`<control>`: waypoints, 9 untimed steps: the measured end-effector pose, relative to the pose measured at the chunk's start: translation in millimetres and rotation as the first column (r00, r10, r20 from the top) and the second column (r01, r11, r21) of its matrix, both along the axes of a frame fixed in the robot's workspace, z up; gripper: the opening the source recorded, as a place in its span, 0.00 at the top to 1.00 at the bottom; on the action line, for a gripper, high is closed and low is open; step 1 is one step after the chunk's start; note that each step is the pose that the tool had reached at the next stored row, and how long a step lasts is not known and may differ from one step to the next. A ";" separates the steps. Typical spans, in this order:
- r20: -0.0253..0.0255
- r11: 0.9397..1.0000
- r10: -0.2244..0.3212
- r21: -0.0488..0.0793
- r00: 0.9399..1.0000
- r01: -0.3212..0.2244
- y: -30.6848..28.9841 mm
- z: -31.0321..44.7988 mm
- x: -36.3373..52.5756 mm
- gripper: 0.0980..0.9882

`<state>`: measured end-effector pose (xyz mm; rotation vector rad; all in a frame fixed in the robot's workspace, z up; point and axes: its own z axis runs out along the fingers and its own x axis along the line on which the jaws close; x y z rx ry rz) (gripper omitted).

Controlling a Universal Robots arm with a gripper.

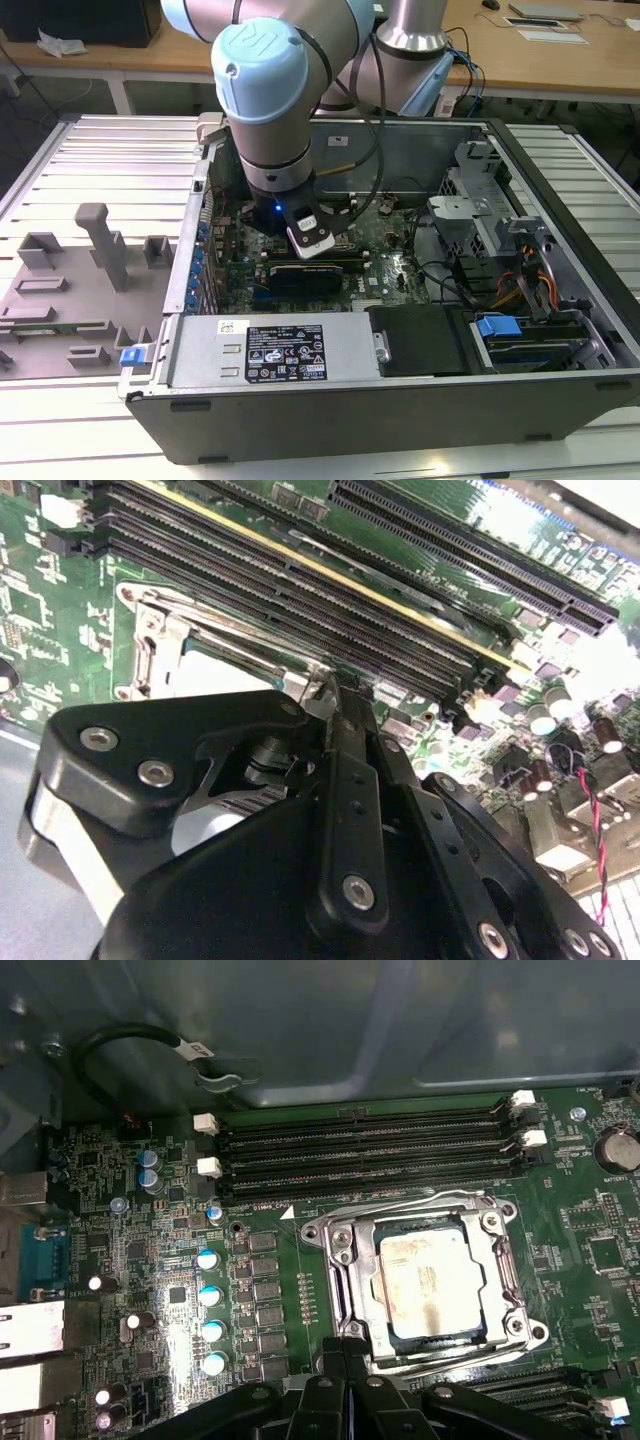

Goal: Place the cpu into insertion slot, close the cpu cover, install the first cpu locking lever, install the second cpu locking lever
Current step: 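Install the second cpu locking lever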

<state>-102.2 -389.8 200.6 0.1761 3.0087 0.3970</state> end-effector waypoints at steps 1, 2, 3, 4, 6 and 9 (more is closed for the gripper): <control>0.000 1.000 0.000 0.000 1.000 0.000 0.0 3.1 0.0 0.99; 0.000 1.000 0.000 0.000 1.000 0.000 0.0 5.7 0.0 0.99; 0.000 1.000 0.000 0.000 1.000 0.000 0.0 9.5 0.0 0.99; 0.000 1.000 0.000 -0.001 1.000 0.000 0.0 16.6 0.0 0.99; -0.001 1.000 -0.001 -0.009 1.000 0.001 0.0 23.9 0.6 0.99; -0.014 0.999 -0.008 -0.033 1.000 0.007 0.0 27.3 7.4 0.99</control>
